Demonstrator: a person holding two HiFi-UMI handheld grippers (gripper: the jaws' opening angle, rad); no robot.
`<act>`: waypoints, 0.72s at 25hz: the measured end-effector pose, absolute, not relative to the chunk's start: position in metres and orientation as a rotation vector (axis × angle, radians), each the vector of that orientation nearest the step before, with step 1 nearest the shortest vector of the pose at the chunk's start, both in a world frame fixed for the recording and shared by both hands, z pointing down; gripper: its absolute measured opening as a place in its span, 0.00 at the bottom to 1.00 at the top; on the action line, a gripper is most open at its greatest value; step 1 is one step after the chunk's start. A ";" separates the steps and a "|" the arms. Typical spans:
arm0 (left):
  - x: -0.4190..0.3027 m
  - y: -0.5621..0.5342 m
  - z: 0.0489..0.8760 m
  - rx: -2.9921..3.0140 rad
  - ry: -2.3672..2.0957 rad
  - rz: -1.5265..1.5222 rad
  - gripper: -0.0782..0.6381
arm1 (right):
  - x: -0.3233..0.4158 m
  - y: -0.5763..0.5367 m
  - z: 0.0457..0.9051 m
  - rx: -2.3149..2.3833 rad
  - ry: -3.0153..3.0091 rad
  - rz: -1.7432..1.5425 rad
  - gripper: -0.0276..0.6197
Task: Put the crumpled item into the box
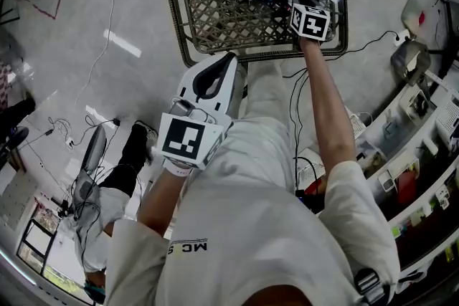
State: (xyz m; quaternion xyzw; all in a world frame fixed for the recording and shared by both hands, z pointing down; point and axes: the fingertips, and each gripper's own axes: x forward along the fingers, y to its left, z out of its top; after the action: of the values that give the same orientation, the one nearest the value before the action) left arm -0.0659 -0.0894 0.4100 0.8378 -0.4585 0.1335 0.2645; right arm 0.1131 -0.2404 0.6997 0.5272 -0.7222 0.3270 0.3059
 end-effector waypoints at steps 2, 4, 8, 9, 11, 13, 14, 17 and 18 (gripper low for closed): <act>-0.066 -0.088 0.407 2.269 -1.240 0.355 0.14 | 0.112 -0.238 0.691 1.395 -1.925 0.856 0.09; -0.066 -0.086 0.405 2.273 -1.236 0.348 0.14 | 0.110 -0.235 0.680 1.399 -1.948 0.846 0.09; -0.065 -0.083 0.397 2.285 -1.238 0.316 0.14 | 0.105 -0.232 0.648 1.413 -2.035 0.789 0.09; -0.065 -0.081 0.395 2.287 -1.235 0.309 0.14 | 0.104 -0.231 0.638 1.417 -2.058 0.772 0.09; -0.064 -0.079 0.391 2.292 -1.231 0.299 0.14 | 0.100 -0.228 0.616 1.423 -2.101 0.740 0.09; -0.065 -0.079 0.389 2.300 -1.234 0.287 0.14 | 0.098 -0.226 0.595 1.434 -2.139 0.707 0.09; -0.065 -0.080 0.387 2.303 -1.237 0.279 0.14 | 0.097 -0.225 0.583 1.440 -2.157 0.691 0.09; -0.067 -0.080 0.381 2.310 -1.252 0.252 0.14 | 0.094 -0.217 0.544 1.452 -2.221 0.613 0.09; -0.068 -0.079 0.378 2.313 -1.257 0.243 0.14 | 0.092 -0.214 0.529 1.455 -2.245 0.575 0.09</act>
State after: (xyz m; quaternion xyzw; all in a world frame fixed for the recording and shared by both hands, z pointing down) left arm -0.0684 -0.0794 0.3780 0.8479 -0.4608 0.0892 0.2465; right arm 0.0921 -0.2143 0.5292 0.5209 -0.8036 0.2057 0.2011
